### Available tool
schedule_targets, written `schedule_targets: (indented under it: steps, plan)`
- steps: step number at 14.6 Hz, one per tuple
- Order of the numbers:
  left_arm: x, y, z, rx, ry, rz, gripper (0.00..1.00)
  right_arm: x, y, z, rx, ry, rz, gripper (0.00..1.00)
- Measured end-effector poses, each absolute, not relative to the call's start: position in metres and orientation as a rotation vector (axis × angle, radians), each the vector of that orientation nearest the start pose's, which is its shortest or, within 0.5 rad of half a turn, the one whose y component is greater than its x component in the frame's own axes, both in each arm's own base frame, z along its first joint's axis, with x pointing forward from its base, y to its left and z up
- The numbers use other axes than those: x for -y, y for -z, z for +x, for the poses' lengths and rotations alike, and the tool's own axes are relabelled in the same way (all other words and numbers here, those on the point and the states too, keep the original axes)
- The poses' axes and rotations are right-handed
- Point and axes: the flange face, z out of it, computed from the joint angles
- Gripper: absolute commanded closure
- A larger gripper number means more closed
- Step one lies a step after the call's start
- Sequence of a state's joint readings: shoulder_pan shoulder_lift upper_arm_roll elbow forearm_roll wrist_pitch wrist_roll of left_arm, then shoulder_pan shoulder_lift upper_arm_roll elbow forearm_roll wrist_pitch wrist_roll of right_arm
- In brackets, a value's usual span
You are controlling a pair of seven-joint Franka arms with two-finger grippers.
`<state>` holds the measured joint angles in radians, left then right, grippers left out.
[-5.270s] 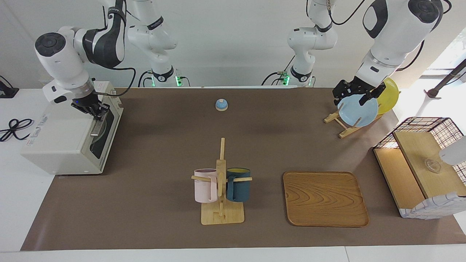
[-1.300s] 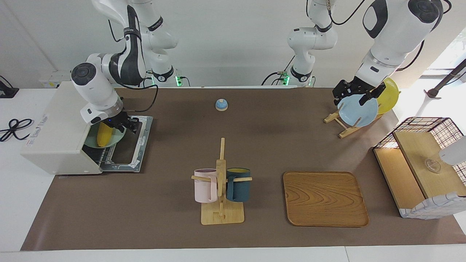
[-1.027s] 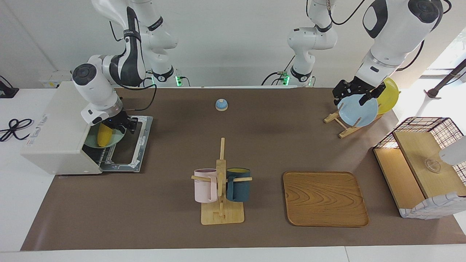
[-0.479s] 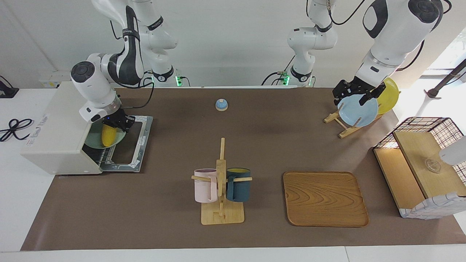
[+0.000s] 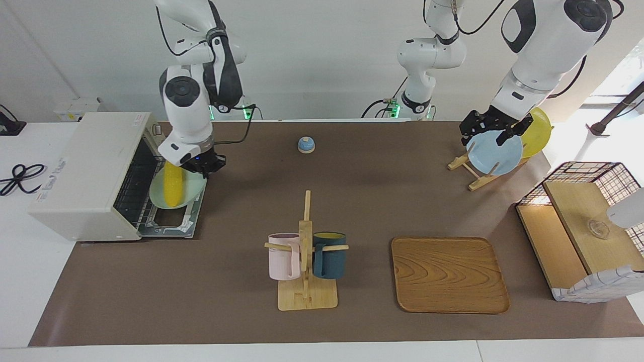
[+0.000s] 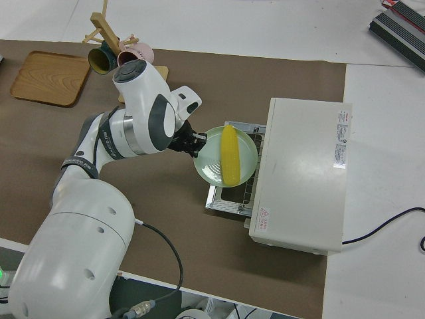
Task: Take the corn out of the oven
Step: 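Pull the plate with corn out and set it on the table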
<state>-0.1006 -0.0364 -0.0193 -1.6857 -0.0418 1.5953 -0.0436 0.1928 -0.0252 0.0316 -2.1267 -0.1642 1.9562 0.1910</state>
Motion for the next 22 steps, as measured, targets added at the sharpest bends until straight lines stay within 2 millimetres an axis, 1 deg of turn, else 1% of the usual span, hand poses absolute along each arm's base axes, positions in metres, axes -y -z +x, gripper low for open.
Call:
schedule_targets:
  steps: [2,4,5,6,7,9,10,12,13,14,16,18,19,20,22]
  plan:
    - [0.07,-0.592,0.538,-0.118,-0.091,-3.175,0.0,-0.147,-0.417,0.515,0.157,-0.206,-3.325,1.0]
    - [0.07,-0.592,0.538,-0.118,-0.091,-3.175,0.0,-0.184,-0.422,0.526,0.144,-0.199,-3.335,1.0]
    - [0.07,-0.592,0.538,-0.118,-0.091,-3.175,0.0,-0.205,-0.424,0.529,0.112,-0.195,-3.342,1.0]
    - [0.07,-0.592,0.538,-0.118,-0.091,-3.175,0.0,-0.232,-0.424,0.53,0.066,-0.195,-3.351,1.0]
    - [0.07,-0.592,0.538,-0.118,-0.091,-3.175,0.0,-0.267,-0.423,0.531,0.01,-0.19,-3.361,1.0]
    - [0.07,-0.592,0.538,-0.118,-0.091,-3.175,0.0,-0.34,-0.414,0.529,-0.098,-0.164,-3.356,1.0]
    - [0.07,-0.592,0.538,-0.118,-0.091,-3.175,0.0,-0.368,-0.405,0.528,-0.137,-0.162,-3.335,1.0]
    - [0.07,-0.592,0.538,-0.118,-0.091,-3.175,0.0,-0.408,-0.383,0.525,-0.175,-0.142,-3.266,1.0]
    - [0.069,-0.592,0.538,-0.118,-0.091,-3.175,0.0,-0.421,-0.37,0.522,-0.186,-0.125,-3.248,1.0]
    - [0.069,-0.592,0.538,-0.117,-0.091,-3.175,0.0,-0.428,-0.357,0.519,-0.196,-0.109,-3.239,1.0]
    - [0.069,-0.592,0.538,-0.115,-0.092,-3.175,0.0,-0.426,-0.339,0.52,-0.218,-0.108,-3.231,1.0]
    - [0.068,-0.592,0.538,-0.115,-0.093,-3.175,0.0,-0.421,-0.337,0.525,-0.276,-0.138,-3.188,0.78]
    - [0.068,-0.592,0.538,-0.115,-0.093,-3.175,0.0,-0.421,-0.339,0.527,-0.308,-0.145,-3.158,0.64]
    - [0.068,-0.592,0.538,-0.115,-0.093,-3.175,0.0,-0.42,-0.341,0.53,-0.327,-0.131,-3.135,0.59]
    - [0.068,-0.592,0.538,-0.114,-0.093,-3.175,0.0,-0.419,-0.351,0.537,-0.34,-0.079,-3.1,0.54]
